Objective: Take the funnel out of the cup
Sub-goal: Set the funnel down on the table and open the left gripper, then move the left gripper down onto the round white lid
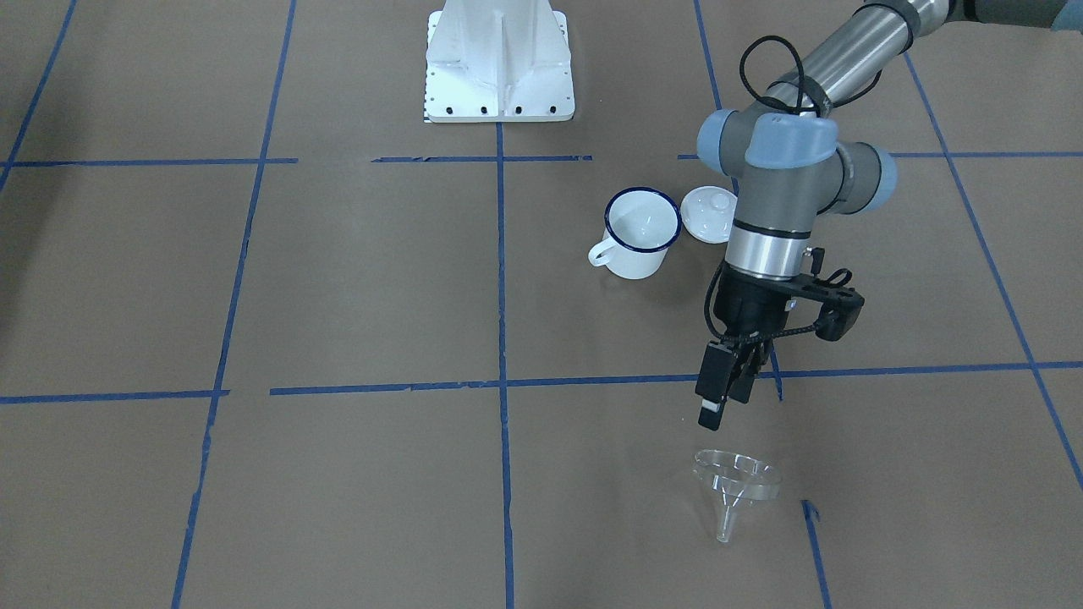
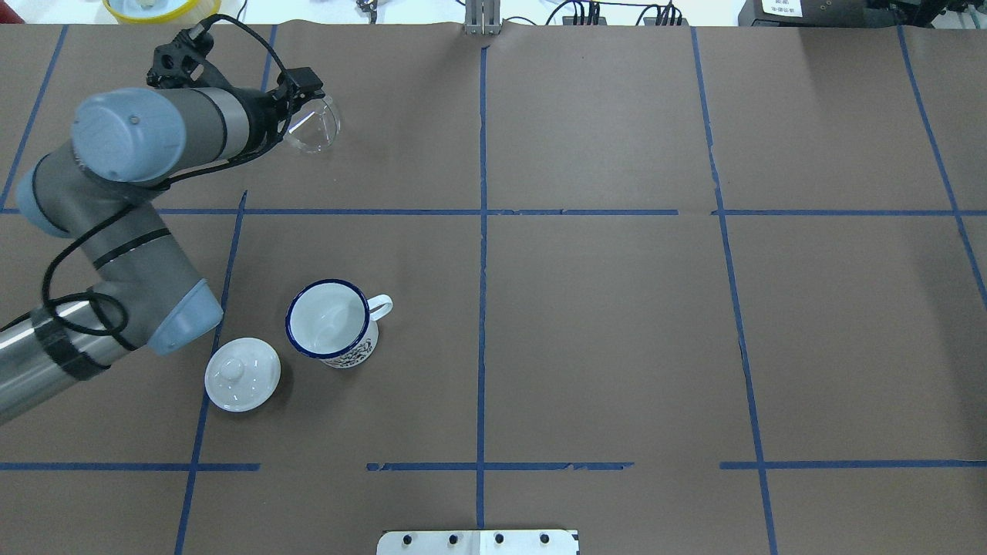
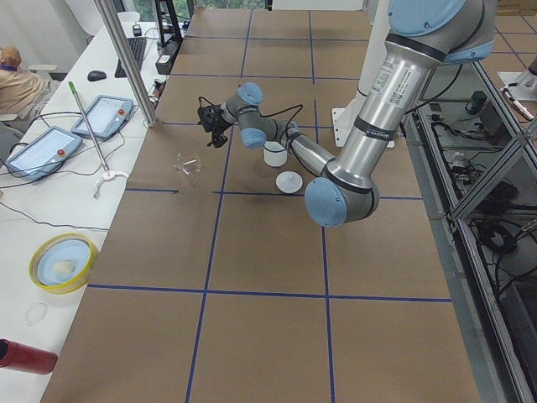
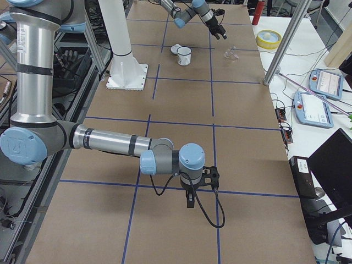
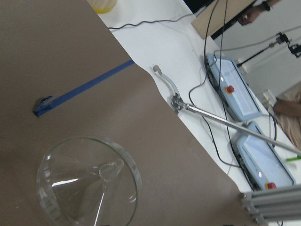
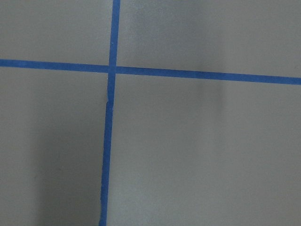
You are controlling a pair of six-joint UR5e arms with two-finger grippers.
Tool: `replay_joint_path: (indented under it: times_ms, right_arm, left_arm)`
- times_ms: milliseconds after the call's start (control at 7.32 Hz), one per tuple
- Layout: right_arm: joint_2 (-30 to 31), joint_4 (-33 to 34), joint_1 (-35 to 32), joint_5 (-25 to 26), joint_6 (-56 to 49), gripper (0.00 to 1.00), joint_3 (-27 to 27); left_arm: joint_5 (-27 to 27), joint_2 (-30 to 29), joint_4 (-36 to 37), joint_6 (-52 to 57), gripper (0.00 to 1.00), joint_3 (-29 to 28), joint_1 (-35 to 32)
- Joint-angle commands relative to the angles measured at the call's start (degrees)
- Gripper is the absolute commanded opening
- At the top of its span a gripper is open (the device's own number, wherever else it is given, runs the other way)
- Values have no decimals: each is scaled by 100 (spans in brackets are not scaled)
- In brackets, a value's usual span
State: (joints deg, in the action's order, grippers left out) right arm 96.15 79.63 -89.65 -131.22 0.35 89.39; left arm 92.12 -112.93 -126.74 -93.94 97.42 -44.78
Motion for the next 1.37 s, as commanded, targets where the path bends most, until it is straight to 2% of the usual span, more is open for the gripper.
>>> replay_joint_path:
  times_ms: [0, 137, 273, 410, 547, 683, 957, 1094, 1230]
  right_arm:
    - [0, 0, 0, 0, 0, 100, 0]
    - [0, 0, 0, 0, 0, 100, 0]
    - [0, 0, 0, 0, 0, 100, 0]
    - [0, 0, 0, 0, 0, 100, 0]
    - [0, 0, 0, 0, 0, 100, 0]
    - [0, 0, 0, 0, 0, 100, 0]
    - [0, 0, 0, 0, 0, 100, 0]
    - [0, 0, 0, 0, 0, 100, 0]
    - [0, 0, 0, 0, 0, 100, 0]
  left_arm:
    - [1128, 1399, 465, 1558, 100, 1556, -65]
    - [1385, 2084, 466, 2120, 100, 1979, -100]
    - [1605, 2422, 475, 2569, 100, 2131, -83]
    - [2077, 2416, 484, 2600, 100, 2089, 65]
    - [2064, 2573, 719, 2574, 100, 2062, 562]
    - [1681, 2583, 1130, 2573, 100, 1949, 1089]
    - [1475, 2566, 1195, 2574, 100, 1746, 1514]
    - [1475, 2487, 1431, 2573, 90, 1772, 1551]
    - [1475, 2304, 1590, 2573, 89, 1755, 1552]
